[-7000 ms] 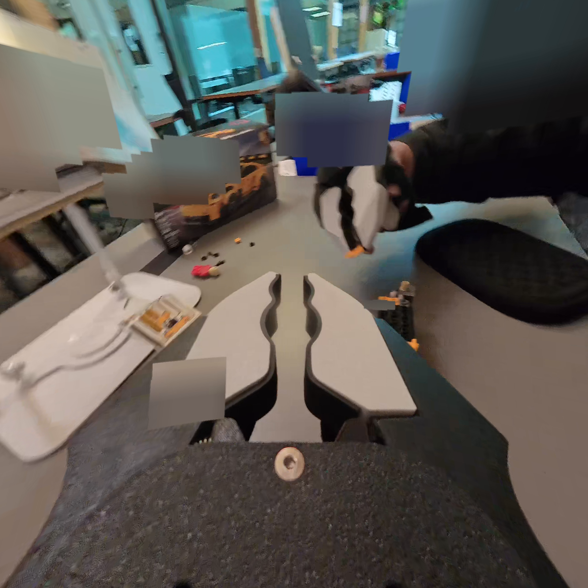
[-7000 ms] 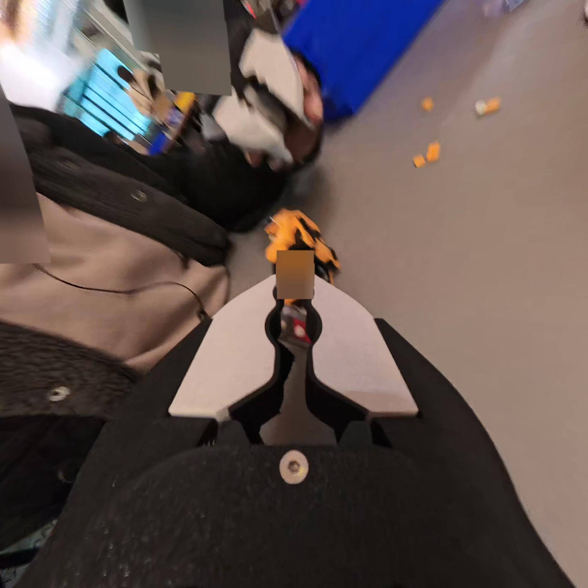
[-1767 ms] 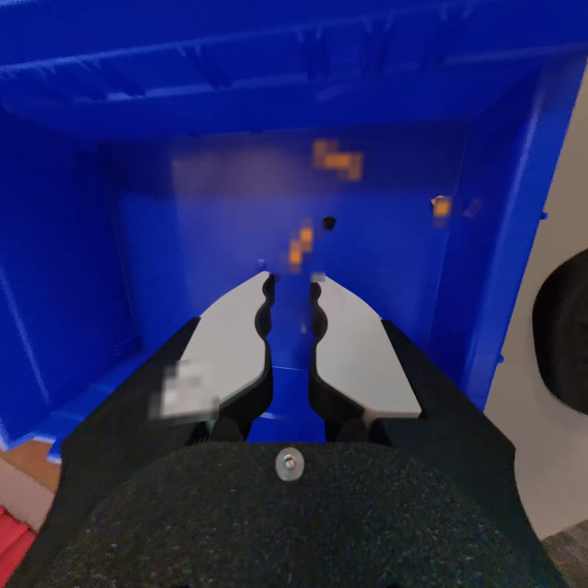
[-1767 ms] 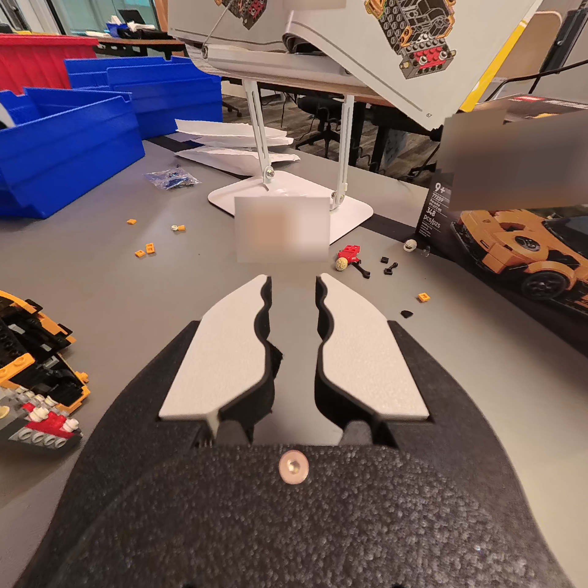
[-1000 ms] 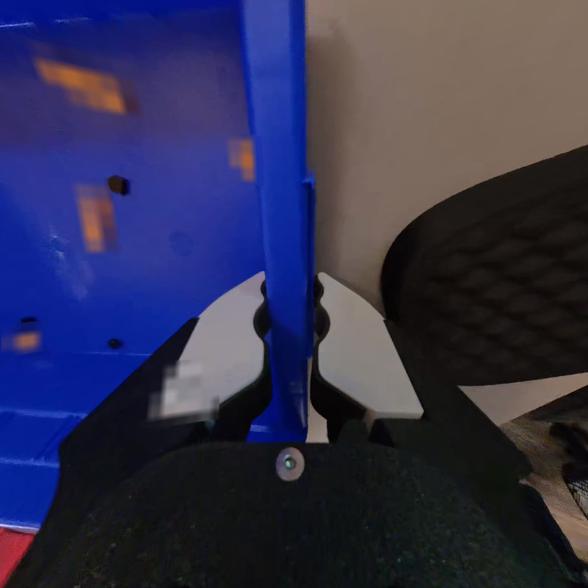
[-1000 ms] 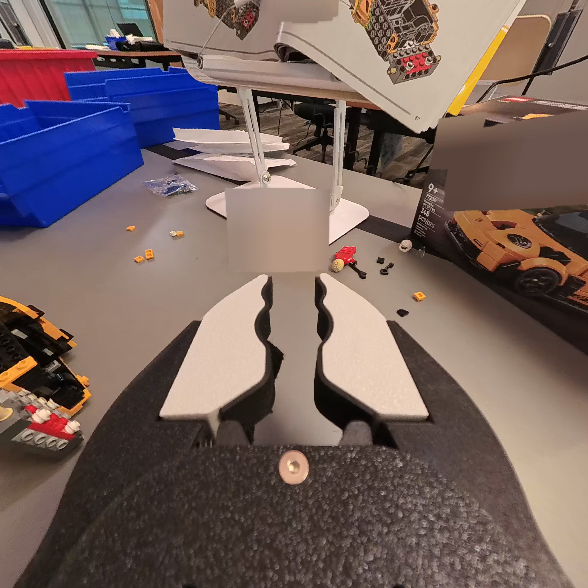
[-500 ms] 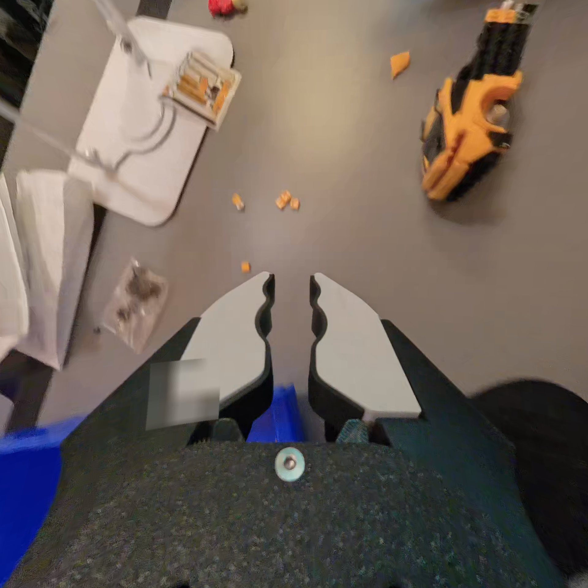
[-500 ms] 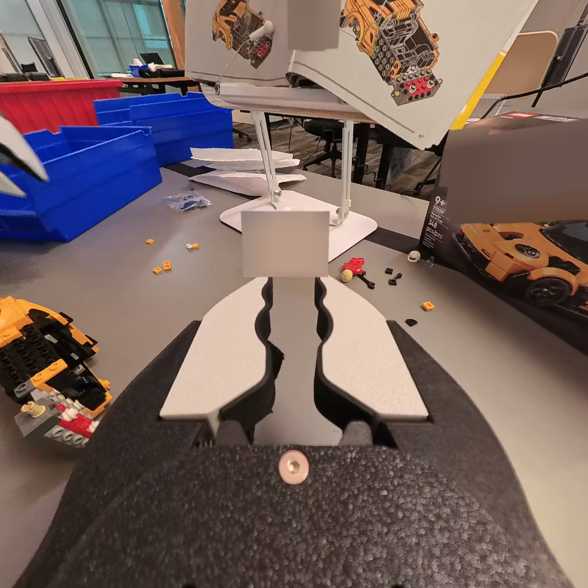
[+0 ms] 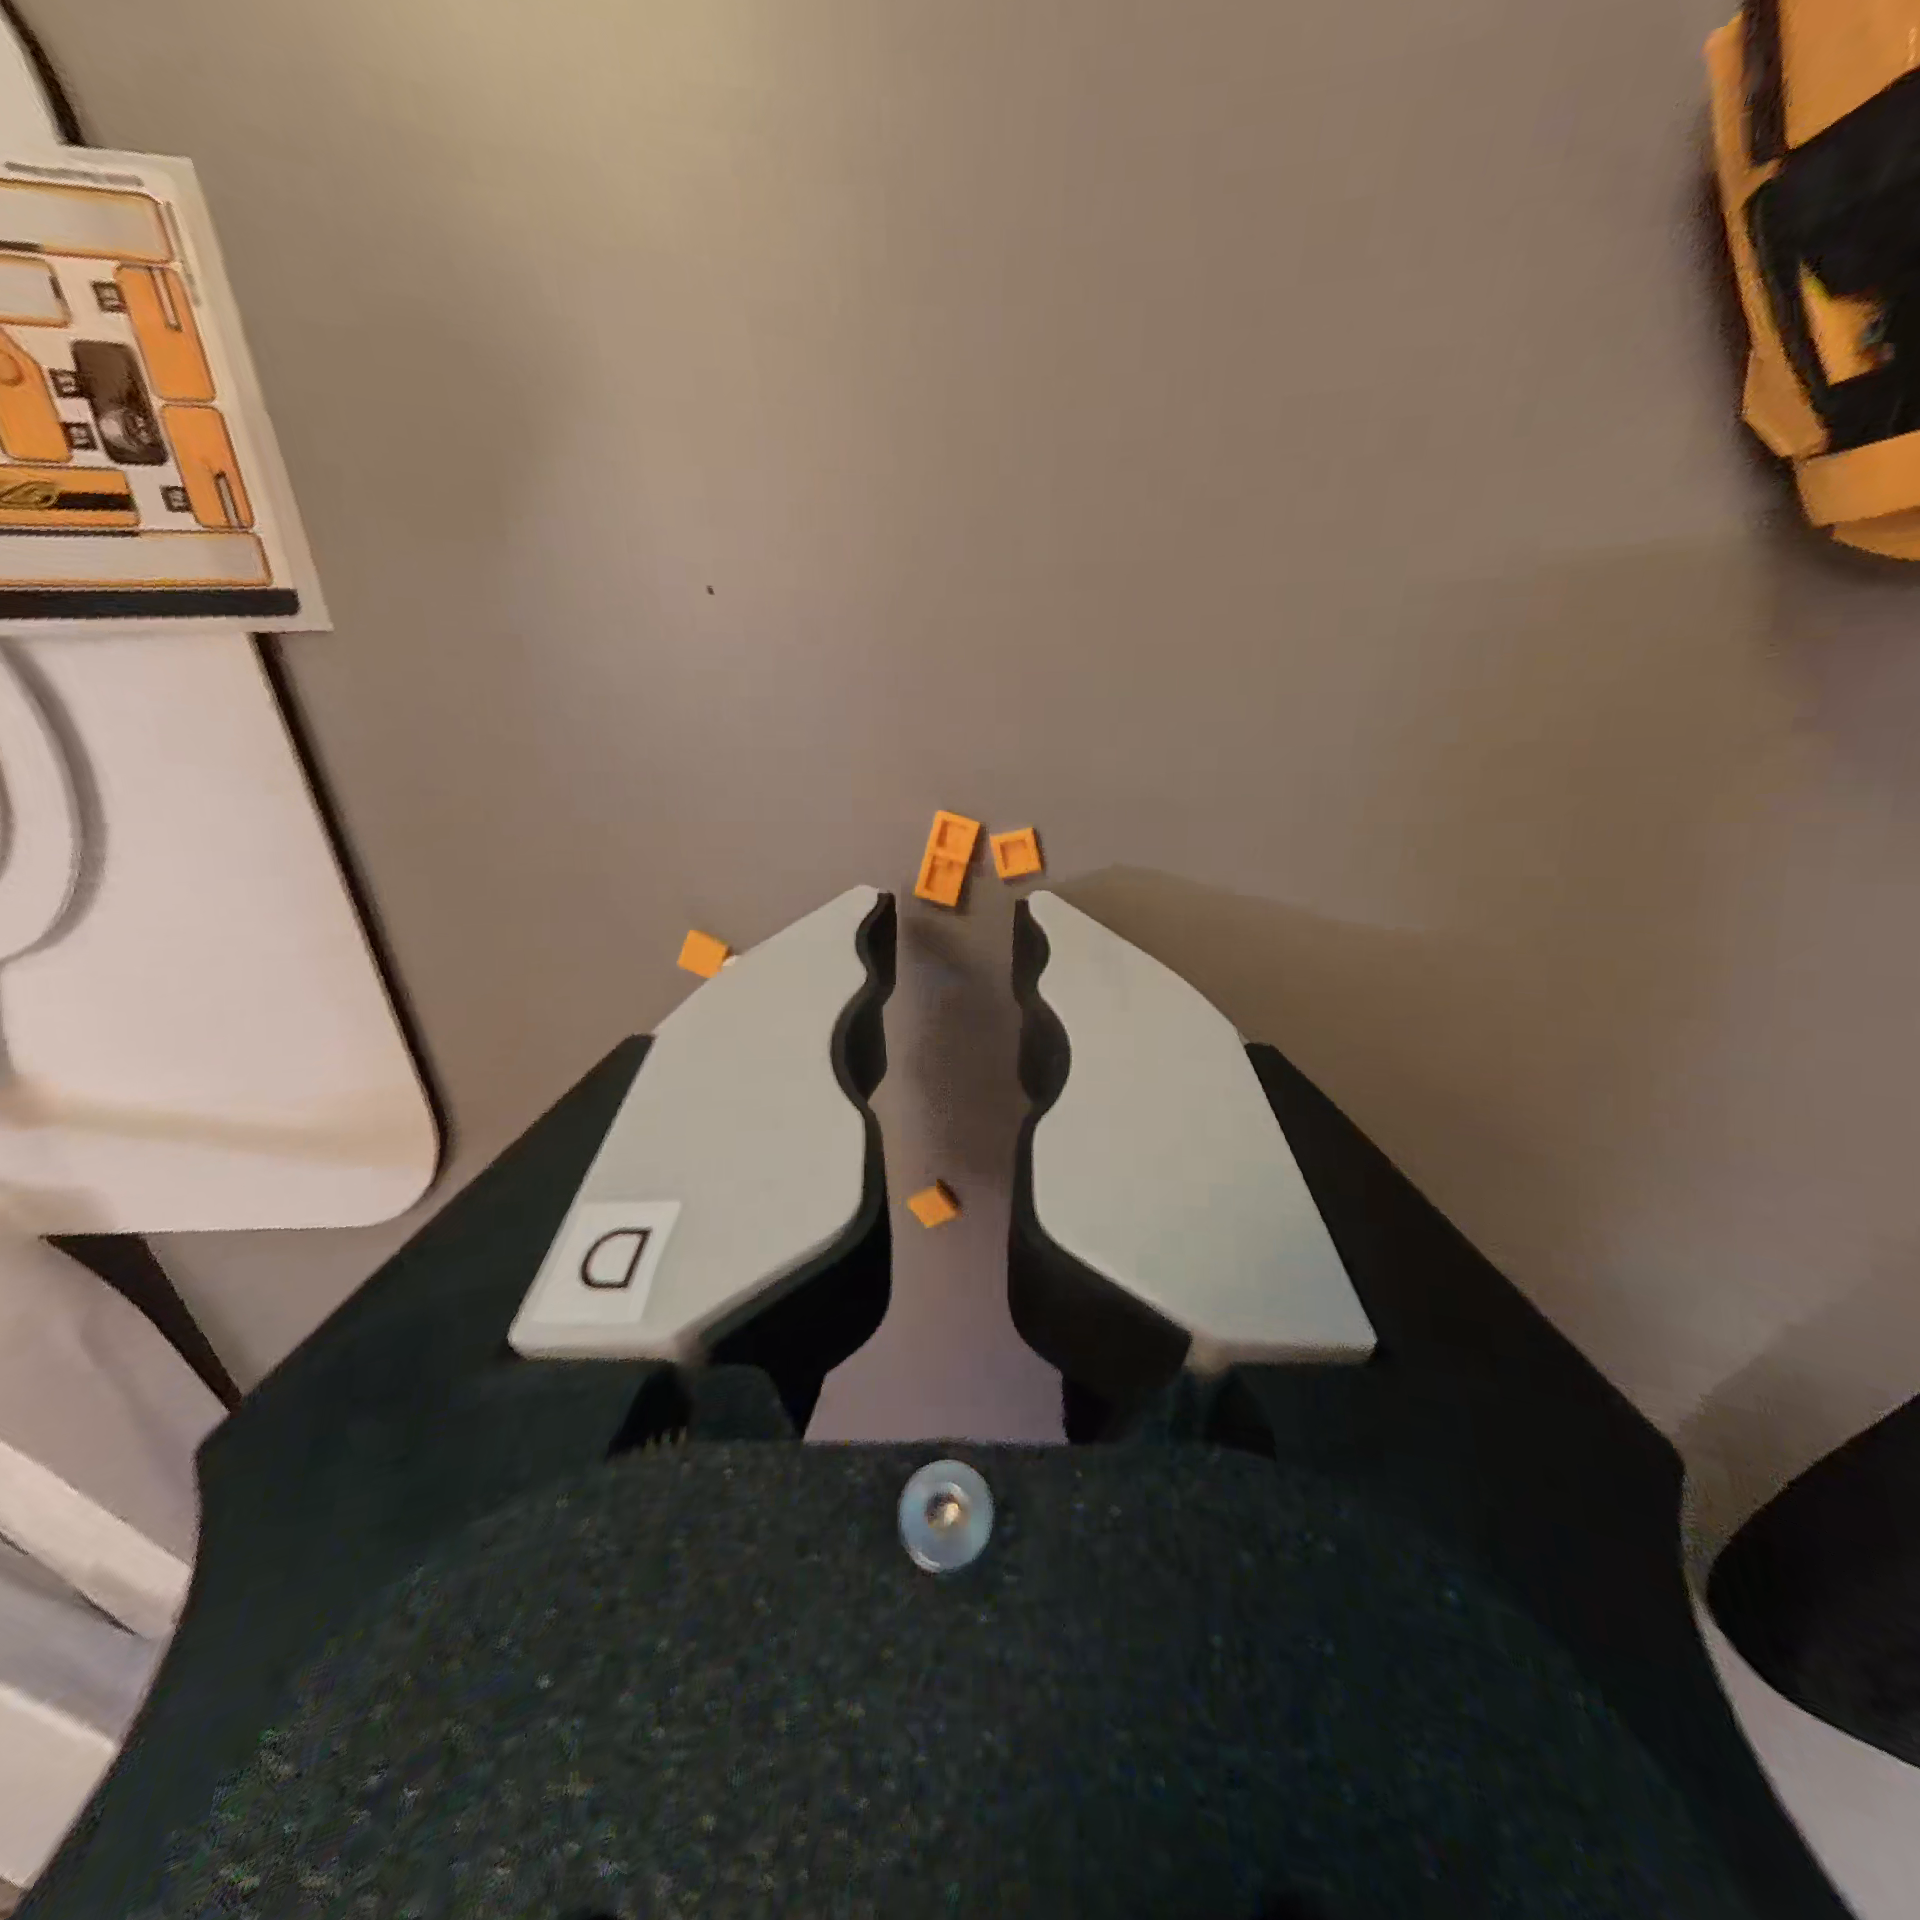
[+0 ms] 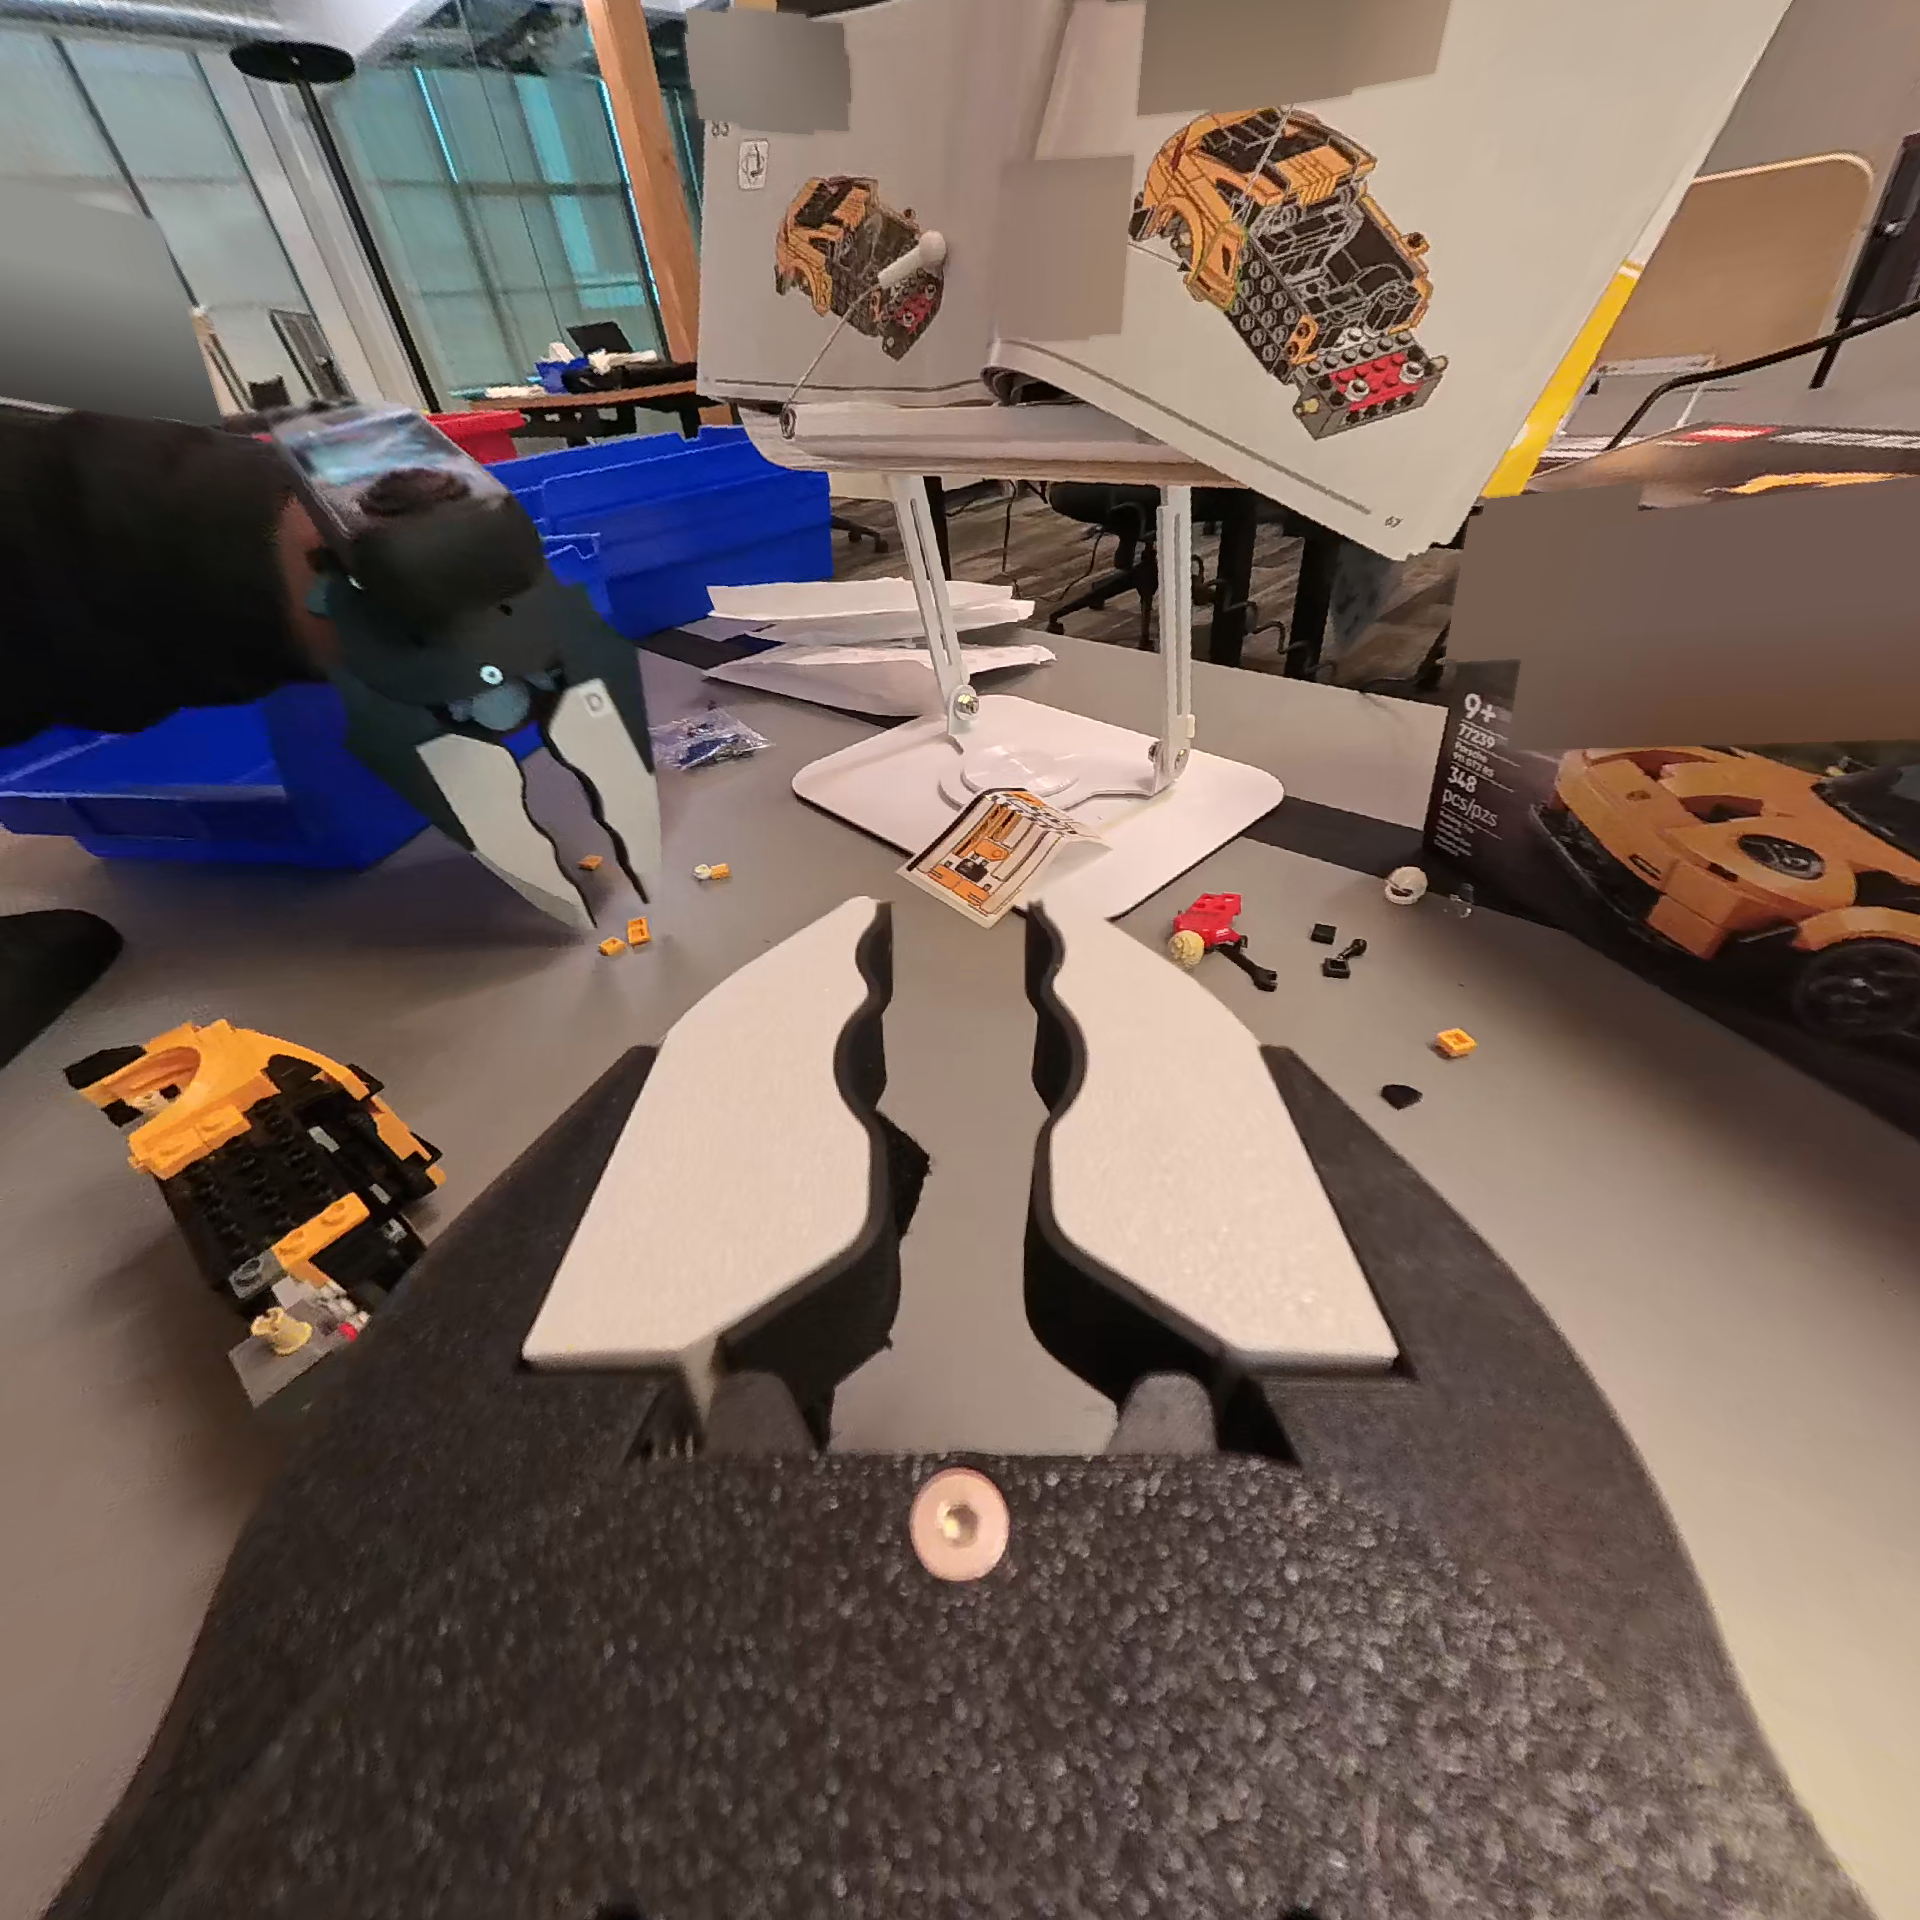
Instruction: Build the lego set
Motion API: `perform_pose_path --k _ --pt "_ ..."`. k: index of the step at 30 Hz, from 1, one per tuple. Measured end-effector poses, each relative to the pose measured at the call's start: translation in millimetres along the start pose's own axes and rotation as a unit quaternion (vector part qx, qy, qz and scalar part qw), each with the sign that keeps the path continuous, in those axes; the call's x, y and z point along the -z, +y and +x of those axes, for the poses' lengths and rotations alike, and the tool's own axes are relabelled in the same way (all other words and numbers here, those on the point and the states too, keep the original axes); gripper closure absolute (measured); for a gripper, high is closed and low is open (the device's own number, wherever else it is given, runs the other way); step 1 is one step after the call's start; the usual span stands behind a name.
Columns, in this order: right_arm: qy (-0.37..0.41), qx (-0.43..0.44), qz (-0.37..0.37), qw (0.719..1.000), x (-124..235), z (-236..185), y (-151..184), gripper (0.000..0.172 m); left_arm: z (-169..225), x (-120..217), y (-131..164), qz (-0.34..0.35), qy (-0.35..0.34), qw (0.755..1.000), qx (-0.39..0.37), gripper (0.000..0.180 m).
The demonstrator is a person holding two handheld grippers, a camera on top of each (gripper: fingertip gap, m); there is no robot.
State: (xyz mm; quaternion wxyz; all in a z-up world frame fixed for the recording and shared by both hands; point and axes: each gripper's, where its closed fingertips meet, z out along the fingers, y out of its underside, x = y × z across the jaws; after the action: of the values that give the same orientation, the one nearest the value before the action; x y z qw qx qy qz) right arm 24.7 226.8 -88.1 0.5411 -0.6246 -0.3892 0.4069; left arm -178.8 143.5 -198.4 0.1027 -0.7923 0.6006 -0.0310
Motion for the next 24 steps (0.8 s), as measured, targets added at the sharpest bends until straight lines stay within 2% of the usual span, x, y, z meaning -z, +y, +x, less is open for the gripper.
perform_pose_path --k 2,7,10,13,16,18,20,24 --pt "-0.005 0.000 0.000 1.000 -0.4 -2.5 0.1 0.148 -2.1 -5.0 3.4 -0.015 0.007 1.000 -0.006 0.159" --pt "-0.009 0.000 0.002 1.000 -0.5 -5.6 -1.4 0.148 -0.7 -7.2 0.5 -0.002 0.046 0.999 0.005 0.168" --pt "-0.009 0.002 0.001 1.000 -0.7 -6.2 -1.3 0.148 -1.5 -7.6 -0.6 0.002 0.049 0.999 0.012 0.173" --pt "-0.009 0.005 0.002 1.000 -0.5 -6.6 -1.5 0.148 -3.9 -4.7 -0.3 -0.004 0.024 0.999 0.042 0.173" --pt "-0.013 0.006 0.005 1.000 0.2 -8.7 -3.1 0.148 10.2 19.5 -30.7 0.097 0.028 0.990 0.094 0.173" --pt "-0.029 0.012 0.008 0.999 0.1 -15.8 -5.0 0.148 30.6 45.2 -67.6 0.222 0.076 0.961 0.146 0.173" --pt "-0.062 0.028 0.016 0.998 0.1 -32.1 -9.8 0.151 46.3 73.3 -100.1 0.349 0.140 0.904 0.203 0.173" --pt "-0.143 0.070 0.027 0.987 1.0 -77.5 -21.6 0.153 57.2 124.1 -138.2 0.551 0.277 0.735 0.280 0.173"
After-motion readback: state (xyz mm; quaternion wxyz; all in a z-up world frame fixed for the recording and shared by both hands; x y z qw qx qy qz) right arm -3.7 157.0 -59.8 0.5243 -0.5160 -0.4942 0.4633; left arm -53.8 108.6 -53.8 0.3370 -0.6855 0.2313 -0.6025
